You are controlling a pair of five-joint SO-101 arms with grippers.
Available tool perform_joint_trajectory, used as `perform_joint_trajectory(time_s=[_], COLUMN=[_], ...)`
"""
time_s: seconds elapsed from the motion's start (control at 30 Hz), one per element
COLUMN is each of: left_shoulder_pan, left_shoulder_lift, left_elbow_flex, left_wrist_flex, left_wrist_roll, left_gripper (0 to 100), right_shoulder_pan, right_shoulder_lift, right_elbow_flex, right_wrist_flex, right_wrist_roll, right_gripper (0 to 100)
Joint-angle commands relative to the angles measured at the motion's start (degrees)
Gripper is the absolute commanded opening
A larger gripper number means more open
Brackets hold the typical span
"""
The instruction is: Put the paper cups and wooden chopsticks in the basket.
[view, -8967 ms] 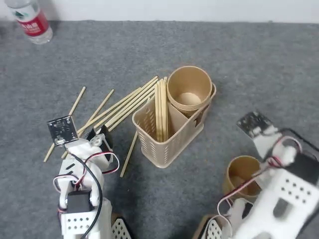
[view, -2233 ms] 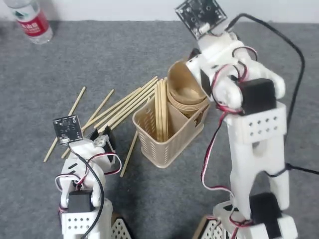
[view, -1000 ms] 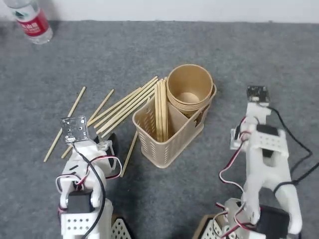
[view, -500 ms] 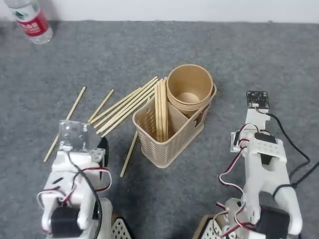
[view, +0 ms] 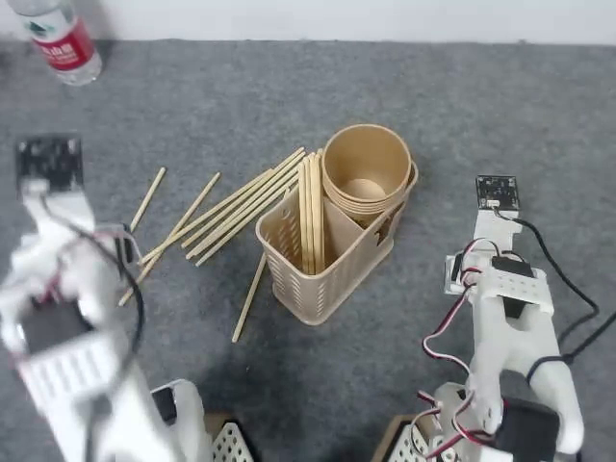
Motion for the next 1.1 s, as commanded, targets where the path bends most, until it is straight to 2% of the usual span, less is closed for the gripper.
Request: perform_joint_trajectory(time_s=[0.0,0.1,0.37,0.53,0.77,0.97,1.07], left_shoulder_pan=[-2.11,-3.60,-5.45,-5.10,-4.31,-2.11,-1.23], left_shoulder_lift=[17.93,28.31,59.34,73.32,84.48,88.79,89.49], left_elbow_flex=[-6.29,-10.95,-28.62,-37.93,-45.67,-46.64,-46.64], left_wrist_flex=[-1.23,-2.81,-5.19,-5.10,-3.87,-3.08,-2.46], left_wrist_roll=[-14.51,-17.76,-17.93,-19.69,-21.19,-21.27,-21.36], left_gripper=[17,17,17,17,17,17,12], right_shoulder_pan=[0.48,0.48,0.40,0.40,0.40,0.40,0.40], right_shoulder_lift=[-1.80,-1.80,-1.80,-1.80,-1.80,-1.80,-1.80], right_elbow_flex=[0.00,0.00,0.00,0.00,0.00,0.00,0.00], right_wrist_flex=[-0.84,-0.84,-0.92,-0.92,-0.92,-0.92,-0.92], right_wrist_roll=[0.79,0.79,0.88,0.88,0.88,0.88,0.88], right_gripper=[0.8,0.8,0.8,0.8,0.8,0.8,0.8])
